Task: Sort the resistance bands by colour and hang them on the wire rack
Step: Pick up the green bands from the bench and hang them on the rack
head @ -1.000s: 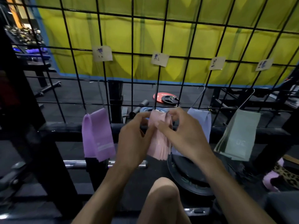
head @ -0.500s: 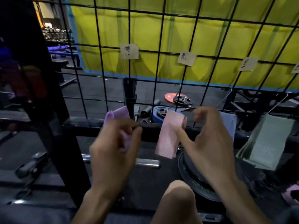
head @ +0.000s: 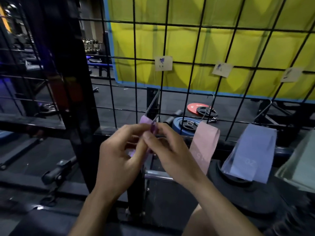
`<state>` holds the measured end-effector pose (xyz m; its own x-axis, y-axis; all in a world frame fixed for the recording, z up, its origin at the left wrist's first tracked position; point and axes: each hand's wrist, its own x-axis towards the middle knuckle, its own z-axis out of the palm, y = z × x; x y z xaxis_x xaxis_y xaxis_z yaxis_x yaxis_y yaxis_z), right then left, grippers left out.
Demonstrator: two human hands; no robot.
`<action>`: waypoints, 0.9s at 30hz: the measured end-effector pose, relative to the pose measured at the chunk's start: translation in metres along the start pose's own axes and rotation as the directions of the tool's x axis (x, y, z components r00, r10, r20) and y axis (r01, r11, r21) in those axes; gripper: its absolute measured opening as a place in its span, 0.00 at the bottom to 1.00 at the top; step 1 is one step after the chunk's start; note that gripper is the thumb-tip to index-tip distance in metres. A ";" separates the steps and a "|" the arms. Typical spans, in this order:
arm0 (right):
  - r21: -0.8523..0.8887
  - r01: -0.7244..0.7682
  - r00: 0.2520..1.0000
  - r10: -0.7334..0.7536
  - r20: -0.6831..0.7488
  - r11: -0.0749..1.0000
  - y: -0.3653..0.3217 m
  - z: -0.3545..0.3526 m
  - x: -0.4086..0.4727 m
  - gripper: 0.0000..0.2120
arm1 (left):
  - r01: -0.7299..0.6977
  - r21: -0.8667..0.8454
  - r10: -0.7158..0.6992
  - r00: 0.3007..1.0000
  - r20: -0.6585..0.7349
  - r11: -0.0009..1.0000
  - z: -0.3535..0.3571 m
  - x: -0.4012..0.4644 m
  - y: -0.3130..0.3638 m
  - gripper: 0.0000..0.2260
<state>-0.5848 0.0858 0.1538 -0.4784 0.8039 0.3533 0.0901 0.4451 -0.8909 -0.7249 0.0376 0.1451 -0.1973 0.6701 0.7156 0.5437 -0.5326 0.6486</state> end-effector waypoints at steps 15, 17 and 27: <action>-0.235 -0.113 0.990 0.089 -0.111 0.965 0.012 -0.002 0.021 0.08 | 0.341 -0.010 -0.336 0.931 0.144 0.940 -0.003 0.050 -0.049 0.13; -0.359 -0.126 0.991 0.104 -0.078 0.925 0.005 -0.008 0.018 0.10 | 0.292 0.130 -0.309 0.940 0.146 0.948 -0.002 0.057 -0.047 0.14; -0.483 -0.134 0.968 0.010 -0.251 0.865 -0.005 -0.016 0.030 0.12 | 0.192 0.117 -0.212 0.959 0.190 0.974 0.011 0.059 -0.046 0.14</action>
<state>-0.5855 0.1144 0.1738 -0.2431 0.8817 0.4043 0.5639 0.4676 -0.6807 -0.7526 0.1071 0.1541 -0.1494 0.8533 0.4995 0.5870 -0.3300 0.7393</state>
